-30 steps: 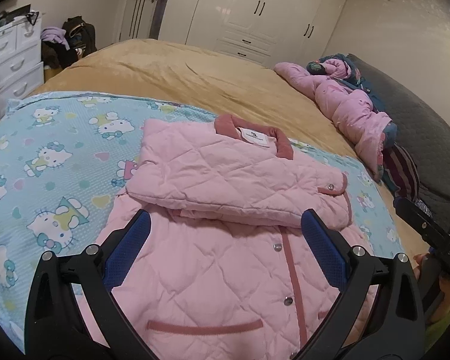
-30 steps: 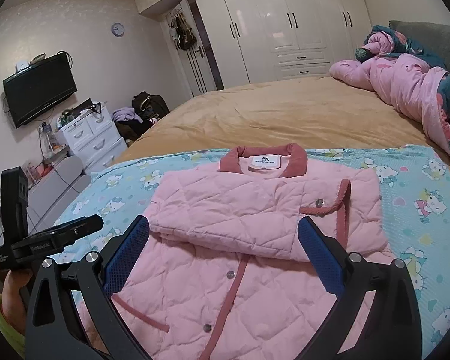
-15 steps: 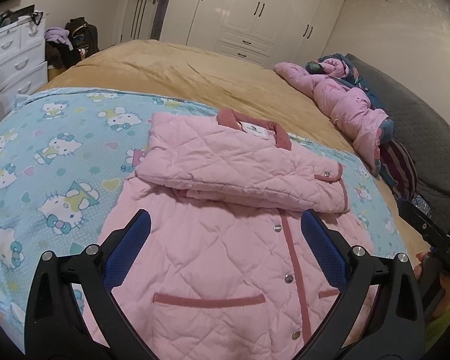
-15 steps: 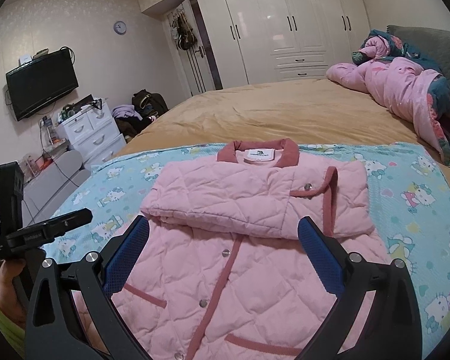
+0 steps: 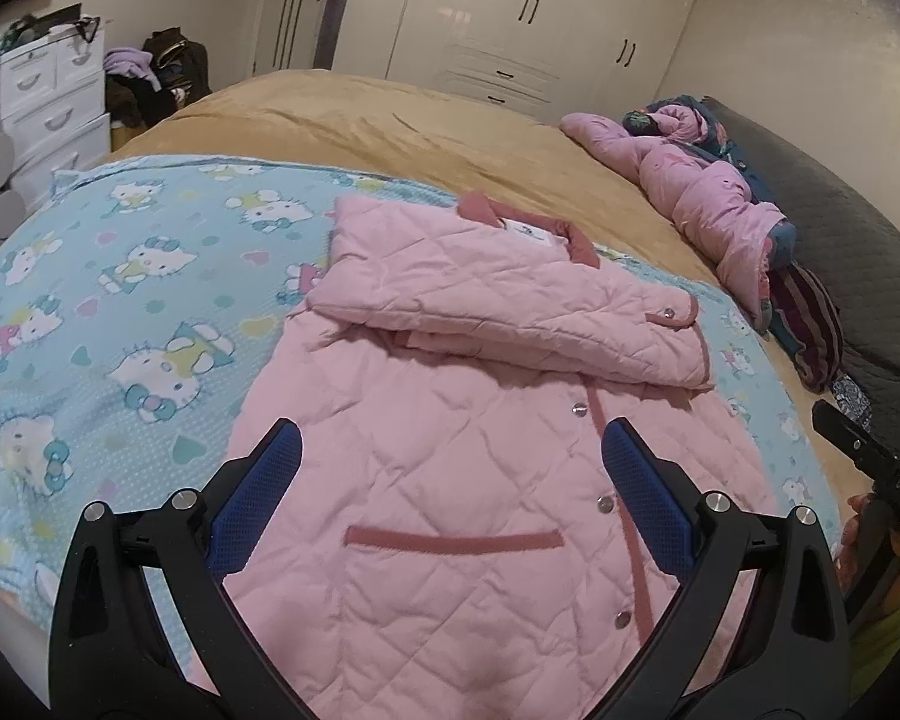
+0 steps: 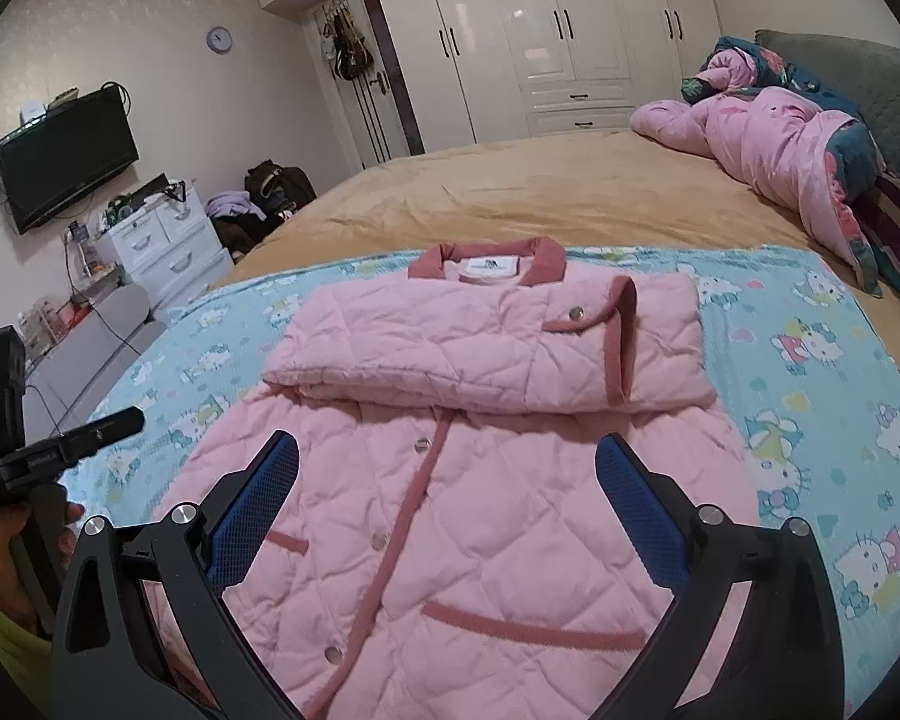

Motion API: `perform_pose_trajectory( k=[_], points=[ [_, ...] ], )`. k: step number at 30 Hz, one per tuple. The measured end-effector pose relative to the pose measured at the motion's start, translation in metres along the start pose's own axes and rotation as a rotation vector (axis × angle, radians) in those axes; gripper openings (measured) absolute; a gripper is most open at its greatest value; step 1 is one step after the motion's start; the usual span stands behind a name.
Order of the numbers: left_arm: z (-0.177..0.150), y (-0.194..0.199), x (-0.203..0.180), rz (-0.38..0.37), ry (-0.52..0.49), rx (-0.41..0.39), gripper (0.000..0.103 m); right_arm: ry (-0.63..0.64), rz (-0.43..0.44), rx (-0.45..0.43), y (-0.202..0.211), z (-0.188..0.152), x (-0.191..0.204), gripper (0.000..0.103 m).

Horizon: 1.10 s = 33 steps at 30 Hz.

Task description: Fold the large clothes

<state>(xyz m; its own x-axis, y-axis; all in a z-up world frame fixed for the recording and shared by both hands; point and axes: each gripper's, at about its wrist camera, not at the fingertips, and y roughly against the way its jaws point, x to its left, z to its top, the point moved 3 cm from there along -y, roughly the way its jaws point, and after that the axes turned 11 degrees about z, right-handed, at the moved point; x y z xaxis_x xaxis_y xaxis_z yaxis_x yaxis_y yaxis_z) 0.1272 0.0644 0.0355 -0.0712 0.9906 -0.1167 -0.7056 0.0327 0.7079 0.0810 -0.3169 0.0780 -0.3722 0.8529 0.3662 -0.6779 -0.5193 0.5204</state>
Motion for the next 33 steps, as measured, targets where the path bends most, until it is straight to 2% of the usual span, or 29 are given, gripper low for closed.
perform_pose_trajectory(
  k=[12,23,33],
  points=[
    [-0.034,-0.004,0.040,0.083,0.017,0.056,0.094,-0.008,-0.010,0.056,0.004,-0.027,-0.008,0.099],
    [-0.059,-0.004,0.069,0.130,0.013,0.100,0.094,-0.021,-0.014,0.087,0.009,-0.045,-0.019,0.099],
    [-0.093,-0.010,0.094,0.162,0.029,0.183,0.094,-0.042,-0.032,0.116,0.011,-0.061,-0.034,0.099]
  ],
)
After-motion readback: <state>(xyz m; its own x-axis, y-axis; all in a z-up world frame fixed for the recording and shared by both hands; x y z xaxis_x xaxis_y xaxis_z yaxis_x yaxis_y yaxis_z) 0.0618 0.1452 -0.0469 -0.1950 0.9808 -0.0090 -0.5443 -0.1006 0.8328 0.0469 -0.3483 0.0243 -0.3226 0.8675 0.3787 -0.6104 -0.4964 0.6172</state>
